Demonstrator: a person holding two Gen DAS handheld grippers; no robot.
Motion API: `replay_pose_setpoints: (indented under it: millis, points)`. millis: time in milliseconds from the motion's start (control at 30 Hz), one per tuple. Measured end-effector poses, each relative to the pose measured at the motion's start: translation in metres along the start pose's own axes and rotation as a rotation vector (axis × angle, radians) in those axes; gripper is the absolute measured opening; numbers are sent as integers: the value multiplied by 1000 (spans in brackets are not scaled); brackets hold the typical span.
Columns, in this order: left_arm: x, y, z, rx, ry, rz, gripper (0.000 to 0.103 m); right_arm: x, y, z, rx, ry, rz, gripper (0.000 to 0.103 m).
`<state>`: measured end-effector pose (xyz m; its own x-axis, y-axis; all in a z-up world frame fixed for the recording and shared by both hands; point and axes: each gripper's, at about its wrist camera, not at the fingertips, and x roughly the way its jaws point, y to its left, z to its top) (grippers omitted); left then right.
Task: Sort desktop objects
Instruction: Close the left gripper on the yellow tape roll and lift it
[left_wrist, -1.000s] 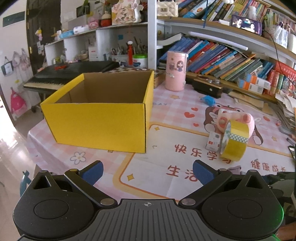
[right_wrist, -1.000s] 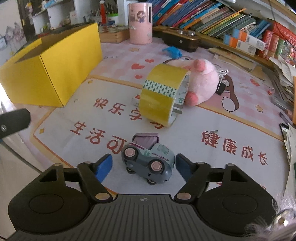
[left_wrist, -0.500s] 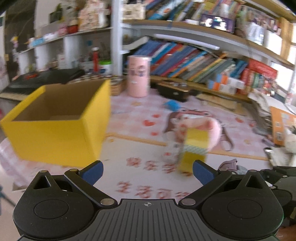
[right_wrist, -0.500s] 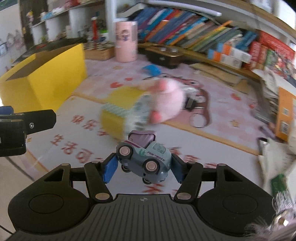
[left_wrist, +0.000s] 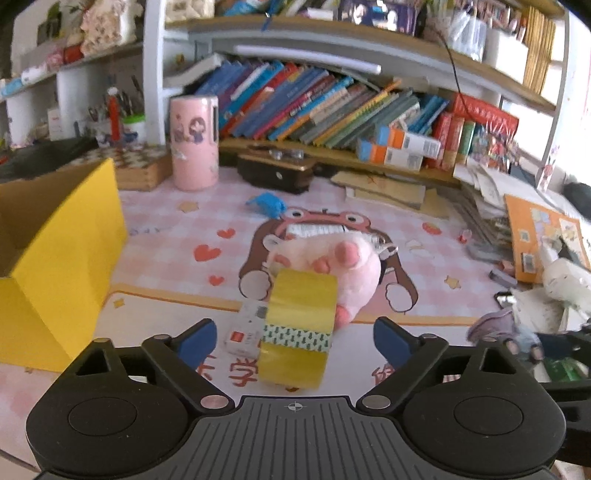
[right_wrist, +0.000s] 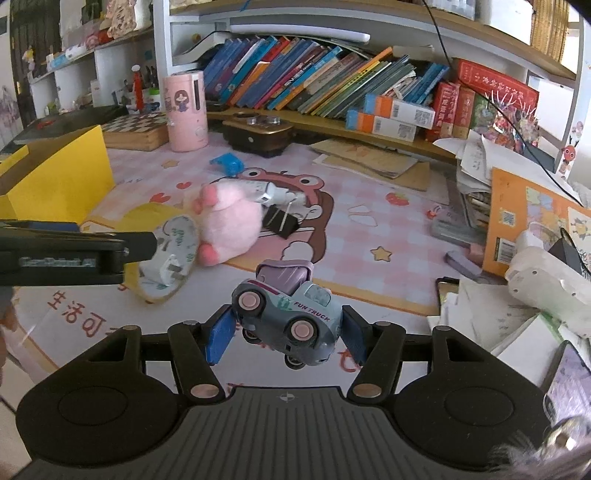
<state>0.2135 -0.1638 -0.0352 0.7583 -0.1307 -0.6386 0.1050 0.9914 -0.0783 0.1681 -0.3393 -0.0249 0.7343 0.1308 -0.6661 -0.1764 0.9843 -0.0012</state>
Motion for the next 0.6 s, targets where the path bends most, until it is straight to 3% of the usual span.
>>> replay_pose_setpoints:
  millis: [167, 367, 433, 533, 600]
  points:
    - [19, -9, -3, 62, 43, 9, 76, 3, -10, -1, 7, 11, 0, 59]
    - [32, -17, -7, 129, 91, 32, 41, 5, -18, -4, 12, 22, 3, 59]
    - [33, -15, -6, 121, 97, 28, 40, 6, -19, -4, 11, 24, 5, 59]
    - [29, -3, 0, -11, 109, -14, 39, 4, -19, -6, 10, 26, 9, 59]
    - [27, 19, 4, -254, 137, -110, 39, 4, -19, -7, 10, 25, 9, 59]
